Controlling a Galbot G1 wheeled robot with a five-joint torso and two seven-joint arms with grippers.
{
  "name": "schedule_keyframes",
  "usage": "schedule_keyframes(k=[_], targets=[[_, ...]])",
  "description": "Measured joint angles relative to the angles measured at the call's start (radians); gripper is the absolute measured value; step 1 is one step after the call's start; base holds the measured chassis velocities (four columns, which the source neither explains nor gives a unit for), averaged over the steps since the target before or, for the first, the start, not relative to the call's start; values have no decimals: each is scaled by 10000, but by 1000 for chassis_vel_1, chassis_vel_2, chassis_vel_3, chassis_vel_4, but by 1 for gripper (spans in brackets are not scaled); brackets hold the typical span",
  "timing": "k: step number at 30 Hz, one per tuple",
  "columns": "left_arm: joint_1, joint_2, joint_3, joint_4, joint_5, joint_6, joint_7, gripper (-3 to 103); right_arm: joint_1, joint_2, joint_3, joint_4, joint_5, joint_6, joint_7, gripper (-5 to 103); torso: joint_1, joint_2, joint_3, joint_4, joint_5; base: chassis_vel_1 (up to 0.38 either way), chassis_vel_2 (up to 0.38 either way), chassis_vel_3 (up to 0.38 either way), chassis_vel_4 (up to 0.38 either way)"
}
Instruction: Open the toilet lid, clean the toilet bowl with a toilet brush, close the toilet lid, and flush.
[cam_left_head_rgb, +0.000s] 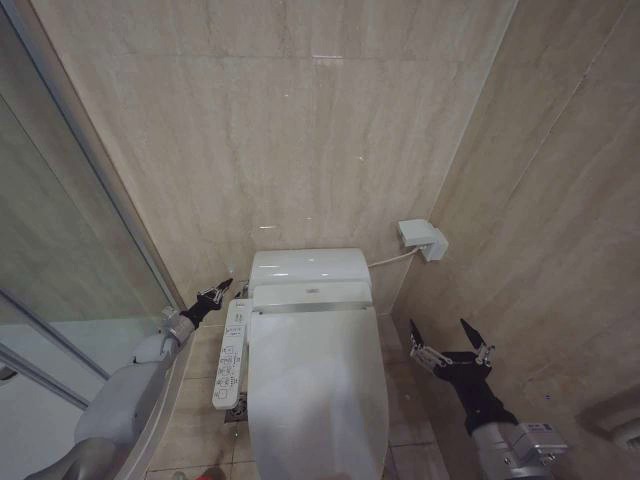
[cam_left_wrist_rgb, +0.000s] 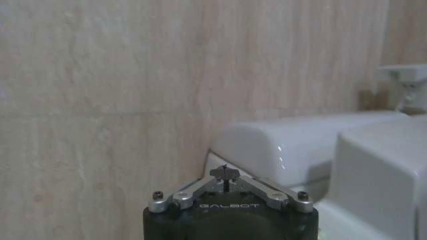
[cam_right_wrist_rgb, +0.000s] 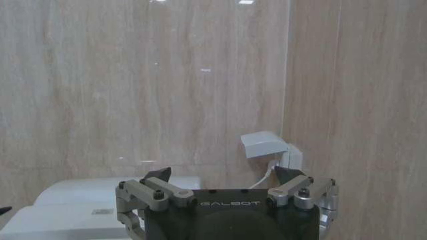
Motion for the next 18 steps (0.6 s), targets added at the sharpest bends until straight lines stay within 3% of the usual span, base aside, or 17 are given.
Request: schedule_keyframes(k=[18], targets=[[-1035, -136, 89, 2041, 631, -680, 1444, 0, 0, 0, 0, 0, 0, 0, 0, 100, -1, 0, 0, 1, -1, 0, 0, 0, 0]])
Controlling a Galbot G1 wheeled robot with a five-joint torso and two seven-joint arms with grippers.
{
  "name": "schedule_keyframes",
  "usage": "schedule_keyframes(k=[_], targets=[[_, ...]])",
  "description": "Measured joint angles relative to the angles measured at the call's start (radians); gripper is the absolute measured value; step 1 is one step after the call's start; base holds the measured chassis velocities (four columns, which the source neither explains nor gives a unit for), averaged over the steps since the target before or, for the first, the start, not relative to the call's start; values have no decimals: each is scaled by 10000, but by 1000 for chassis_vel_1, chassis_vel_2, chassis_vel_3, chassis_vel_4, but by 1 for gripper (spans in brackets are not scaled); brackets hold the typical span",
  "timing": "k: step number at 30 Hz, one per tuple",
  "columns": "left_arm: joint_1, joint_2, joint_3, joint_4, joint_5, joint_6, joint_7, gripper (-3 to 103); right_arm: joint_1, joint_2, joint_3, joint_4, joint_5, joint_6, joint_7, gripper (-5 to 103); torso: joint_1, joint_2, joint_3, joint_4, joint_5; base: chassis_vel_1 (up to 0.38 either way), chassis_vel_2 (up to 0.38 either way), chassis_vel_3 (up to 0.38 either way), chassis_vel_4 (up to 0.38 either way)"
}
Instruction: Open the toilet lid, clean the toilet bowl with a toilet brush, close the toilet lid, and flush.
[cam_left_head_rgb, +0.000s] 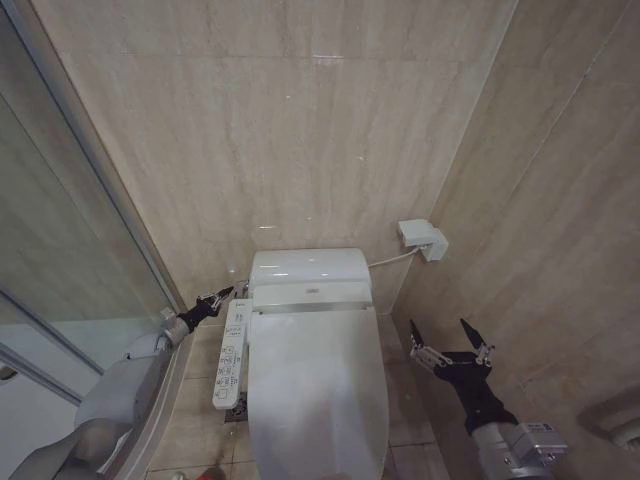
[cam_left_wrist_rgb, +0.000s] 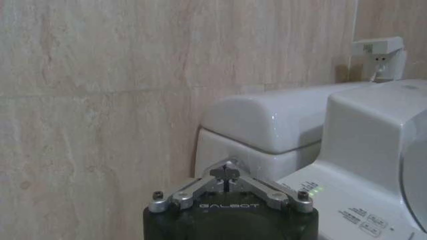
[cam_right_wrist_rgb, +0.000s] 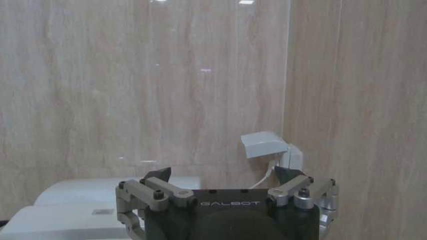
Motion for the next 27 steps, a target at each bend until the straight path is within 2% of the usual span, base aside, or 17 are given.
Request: schedule_keyframes(k=[17, 25, 27], targets=[[-312, -337, -49, 541, 183, -122, 227, 0, 0, 0, 0, 0, 0, 0, 0, 100, 0, 0, 0, -1, 2, 0, 0, 0, 0], [-330, -503, -213, 907, 237, -264, 300, 0, 0, 0, 0, 0, 0, 0, 0, 100, 0, 0, 0, 0, 2, 0, 0, 0, 0], [-522, -632, -389, 1317, 447, -438, 451, 0, 0, 0, 0, 0, 0, 0, 0, 100, -1, 1, -1, 2, 3, 0, 0, 0, 0]])
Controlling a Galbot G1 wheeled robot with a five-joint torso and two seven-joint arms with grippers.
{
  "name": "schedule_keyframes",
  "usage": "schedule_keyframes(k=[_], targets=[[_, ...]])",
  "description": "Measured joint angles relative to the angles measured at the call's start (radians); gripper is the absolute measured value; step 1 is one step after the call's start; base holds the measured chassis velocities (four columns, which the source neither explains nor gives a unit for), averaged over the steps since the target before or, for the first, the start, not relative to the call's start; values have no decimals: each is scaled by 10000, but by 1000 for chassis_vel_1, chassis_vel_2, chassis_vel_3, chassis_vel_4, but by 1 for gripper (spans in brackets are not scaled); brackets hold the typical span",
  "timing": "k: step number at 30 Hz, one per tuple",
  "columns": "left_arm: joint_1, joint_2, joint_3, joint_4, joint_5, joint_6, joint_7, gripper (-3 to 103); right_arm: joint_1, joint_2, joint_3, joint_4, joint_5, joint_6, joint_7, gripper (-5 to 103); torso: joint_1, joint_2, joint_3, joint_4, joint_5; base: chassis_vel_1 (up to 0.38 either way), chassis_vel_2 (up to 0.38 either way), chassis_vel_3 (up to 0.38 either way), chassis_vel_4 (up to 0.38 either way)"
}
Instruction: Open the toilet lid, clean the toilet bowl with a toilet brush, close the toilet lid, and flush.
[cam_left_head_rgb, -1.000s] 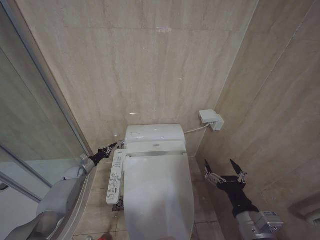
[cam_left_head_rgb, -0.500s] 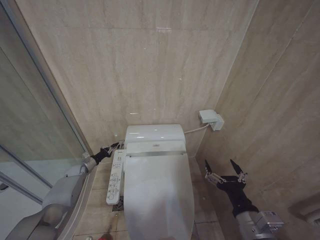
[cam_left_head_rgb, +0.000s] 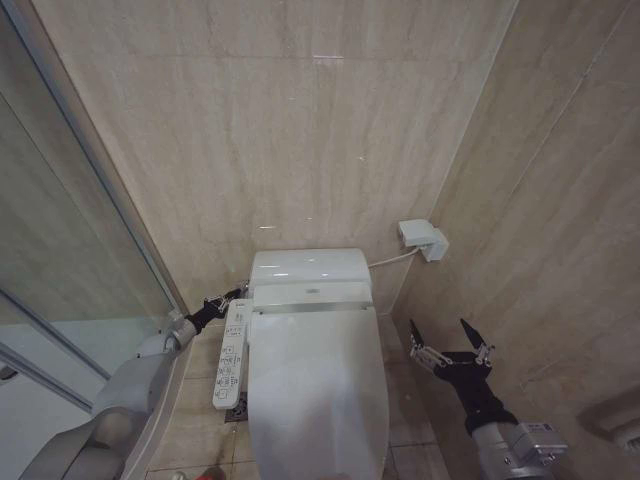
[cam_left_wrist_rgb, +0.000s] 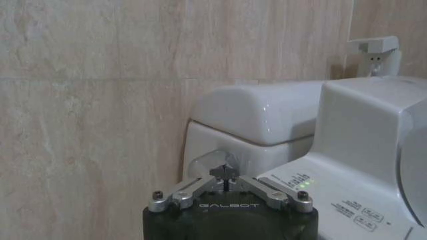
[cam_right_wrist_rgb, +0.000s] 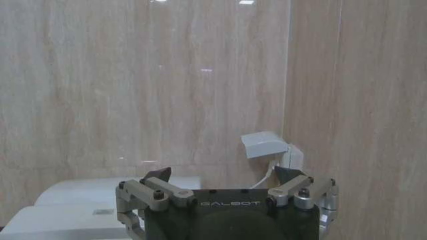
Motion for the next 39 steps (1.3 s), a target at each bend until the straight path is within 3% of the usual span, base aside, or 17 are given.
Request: schedule_keyframes(k=[19, 30, 39], targets=[[-128, -403, -762, 881, 615, -299, 203, 0, 0, 0, 0, 0, 0, 0, 0, 100, 3, -2, 5, -2, -10, 0, 0, 0, 0], [46, -441, -921, 960, 609, -316, 125, 0, 0, 0, 0, 0, 0, 0, 0, 100, 2, -2, 2, -8, -5, 0, 0, 0, 0], [-106, -660, -1289, 1216, 295, -276, -86, 0, 0, 0, 0, 0, 0, 0, 0, 100, 1, -2, 1, 2, -3, 0, 0, 0, 0]])
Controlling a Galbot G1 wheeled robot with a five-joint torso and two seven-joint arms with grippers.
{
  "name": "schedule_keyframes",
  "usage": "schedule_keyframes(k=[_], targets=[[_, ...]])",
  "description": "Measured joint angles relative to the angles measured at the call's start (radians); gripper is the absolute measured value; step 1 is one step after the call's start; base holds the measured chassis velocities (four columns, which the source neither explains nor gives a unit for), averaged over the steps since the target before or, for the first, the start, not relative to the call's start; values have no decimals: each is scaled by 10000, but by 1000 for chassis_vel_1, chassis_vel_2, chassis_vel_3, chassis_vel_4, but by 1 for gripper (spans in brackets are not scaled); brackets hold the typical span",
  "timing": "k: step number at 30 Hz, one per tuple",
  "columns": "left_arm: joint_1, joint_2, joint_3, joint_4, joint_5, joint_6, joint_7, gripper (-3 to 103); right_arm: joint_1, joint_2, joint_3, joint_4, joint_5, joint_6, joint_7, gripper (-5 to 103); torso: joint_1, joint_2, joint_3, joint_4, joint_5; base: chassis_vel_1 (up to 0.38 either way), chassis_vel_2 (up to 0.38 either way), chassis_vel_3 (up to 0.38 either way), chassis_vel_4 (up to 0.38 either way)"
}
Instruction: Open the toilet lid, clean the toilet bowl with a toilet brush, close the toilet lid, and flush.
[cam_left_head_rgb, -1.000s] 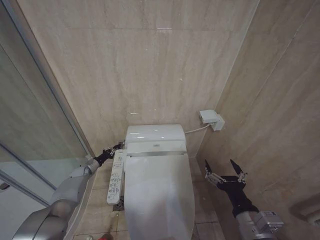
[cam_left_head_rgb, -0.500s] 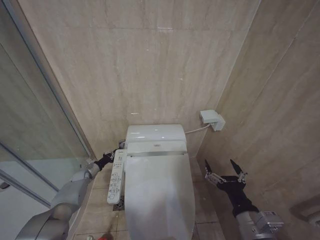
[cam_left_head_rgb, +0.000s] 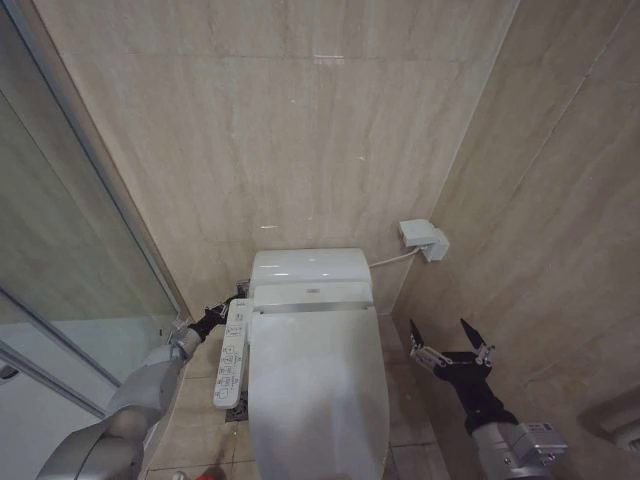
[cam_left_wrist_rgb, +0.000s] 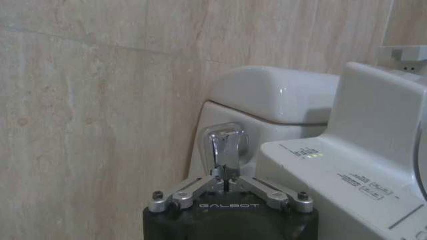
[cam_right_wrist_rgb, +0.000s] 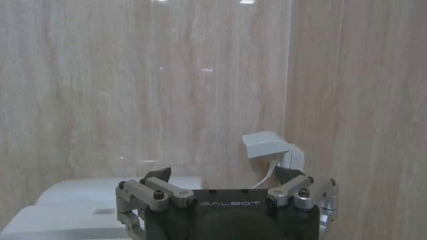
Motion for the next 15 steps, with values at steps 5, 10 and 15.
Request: schedule_keyframes(k=[5, 10, 15], targets=[[48, -36, -113, -29, 0, -33, -157, 0, 0, 0, 0, 0, 0, 0, 0, 100, -1, 1, 0, -2, 1, 0, 0, 0, 0], [444, 14, -334, -696, -182, -106, -517, 0, 0, 0, 0, 0, 0, 0, 0, 100, 0, 1, 0, -12, 0, 0, 0, 0, 0], [1555, 262, -257, -2741, -484, -240, -1803, 0, 0, 0, 0, 0, 0, 0, 0, 100, 1, 1, 0, -2, -3, 0, 0, 0, 0]])
